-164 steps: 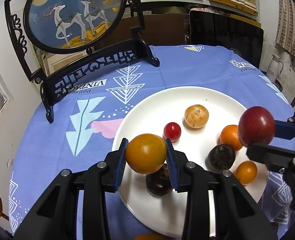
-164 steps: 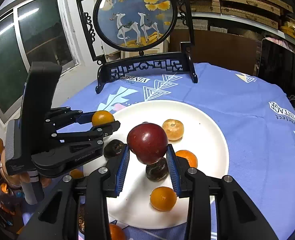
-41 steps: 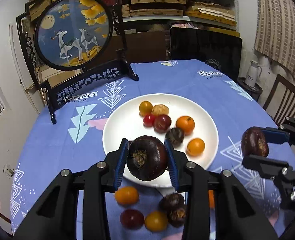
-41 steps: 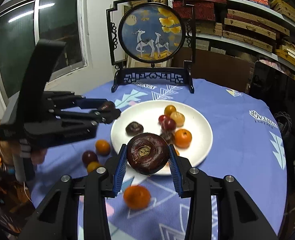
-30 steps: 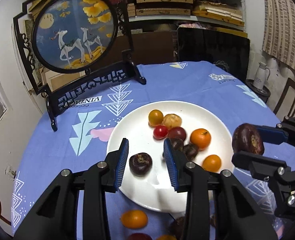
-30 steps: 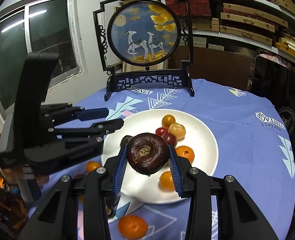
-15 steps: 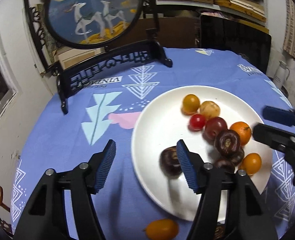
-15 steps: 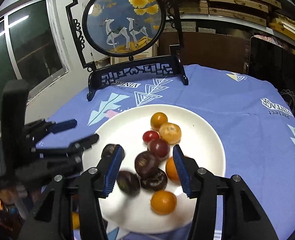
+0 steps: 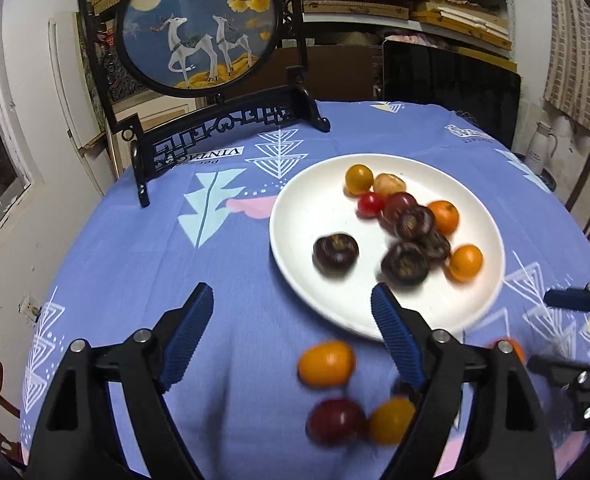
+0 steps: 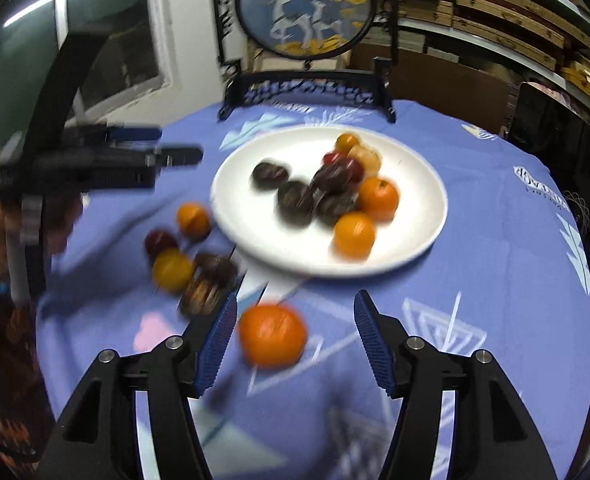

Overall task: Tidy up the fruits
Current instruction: 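Grasp a red plum with the left tool while the right tool grasps a tangerine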

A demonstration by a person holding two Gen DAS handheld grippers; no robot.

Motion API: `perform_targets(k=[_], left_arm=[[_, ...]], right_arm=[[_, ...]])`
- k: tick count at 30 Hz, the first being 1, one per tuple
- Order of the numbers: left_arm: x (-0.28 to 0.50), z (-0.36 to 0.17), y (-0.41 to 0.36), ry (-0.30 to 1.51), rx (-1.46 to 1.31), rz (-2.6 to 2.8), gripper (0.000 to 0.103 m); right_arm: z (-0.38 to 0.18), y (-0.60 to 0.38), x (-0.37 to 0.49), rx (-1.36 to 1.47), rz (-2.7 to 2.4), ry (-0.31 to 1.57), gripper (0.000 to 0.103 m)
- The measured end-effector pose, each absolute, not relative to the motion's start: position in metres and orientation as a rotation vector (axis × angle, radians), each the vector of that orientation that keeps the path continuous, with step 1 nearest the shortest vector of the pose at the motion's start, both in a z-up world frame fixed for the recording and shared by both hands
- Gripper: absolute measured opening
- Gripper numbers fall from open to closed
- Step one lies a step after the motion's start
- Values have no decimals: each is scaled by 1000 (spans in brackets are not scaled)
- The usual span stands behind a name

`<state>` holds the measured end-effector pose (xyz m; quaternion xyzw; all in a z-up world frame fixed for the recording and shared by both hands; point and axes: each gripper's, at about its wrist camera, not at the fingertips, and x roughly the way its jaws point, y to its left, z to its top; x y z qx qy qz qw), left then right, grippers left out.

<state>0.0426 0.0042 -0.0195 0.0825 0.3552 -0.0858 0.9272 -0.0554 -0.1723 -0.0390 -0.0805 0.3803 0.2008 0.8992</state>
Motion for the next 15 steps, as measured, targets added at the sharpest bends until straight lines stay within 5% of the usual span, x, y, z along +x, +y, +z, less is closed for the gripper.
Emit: perform_targets(k=[15], left_arm=[[3,-28,58,772,129,-123,80]], right_arm=[[-80,-158,-49,-162,403,881,60]])
